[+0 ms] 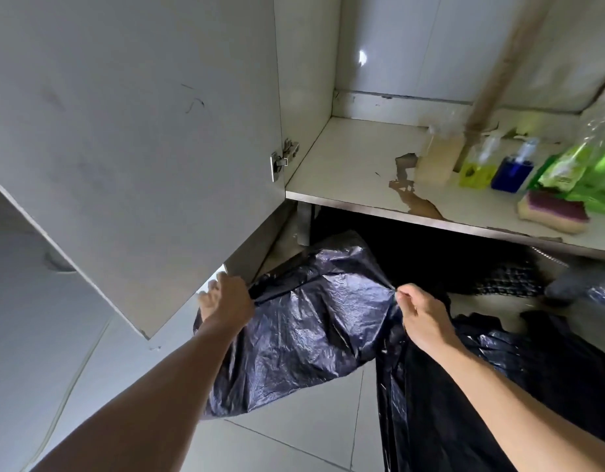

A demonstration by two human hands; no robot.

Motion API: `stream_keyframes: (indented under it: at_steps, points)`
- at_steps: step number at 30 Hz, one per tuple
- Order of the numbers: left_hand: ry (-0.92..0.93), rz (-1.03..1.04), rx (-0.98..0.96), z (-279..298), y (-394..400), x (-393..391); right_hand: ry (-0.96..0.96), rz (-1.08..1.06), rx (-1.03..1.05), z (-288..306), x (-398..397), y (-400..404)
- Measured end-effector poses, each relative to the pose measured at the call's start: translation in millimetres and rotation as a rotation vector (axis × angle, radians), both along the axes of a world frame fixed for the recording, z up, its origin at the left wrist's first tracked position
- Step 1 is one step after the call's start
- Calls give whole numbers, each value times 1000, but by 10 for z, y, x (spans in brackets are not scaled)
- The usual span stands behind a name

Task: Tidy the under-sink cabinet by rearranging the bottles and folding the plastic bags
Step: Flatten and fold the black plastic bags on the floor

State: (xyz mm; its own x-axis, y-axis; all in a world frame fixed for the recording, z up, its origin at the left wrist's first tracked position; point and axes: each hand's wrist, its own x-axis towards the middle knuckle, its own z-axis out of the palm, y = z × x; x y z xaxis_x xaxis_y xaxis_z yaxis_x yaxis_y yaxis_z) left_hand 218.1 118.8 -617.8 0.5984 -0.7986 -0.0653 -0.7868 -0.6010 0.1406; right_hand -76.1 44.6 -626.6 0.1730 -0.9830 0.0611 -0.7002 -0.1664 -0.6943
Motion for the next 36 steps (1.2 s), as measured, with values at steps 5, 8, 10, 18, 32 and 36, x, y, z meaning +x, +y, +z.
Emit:
stream_keyframes:
  at_steps: [5, 8, 10, 18, 32, 36]
  points:
    - [153, -102, -269, 647, 54, -201, -143, -100, 242, 191, -349, 55]
    - [194, -250, -326, 1089, 15, -437, -292, -111, 378, 296, -533, 109]
    - [205, -337, -381, 1401, -39, -576, -302, -69, 436, 429, -623, 106]
    - [106, -456, -466, 2473, 33, -775, -390, 56, 219, 1438, -577, -12]
    - [-46, -87, -539, 2753, 337, -368, -131, 57, -176, 1998, -73, 273]
    - [46, -62, -547, 2792, 360, -365, -276, 132, -38, 1975, -24, 189]
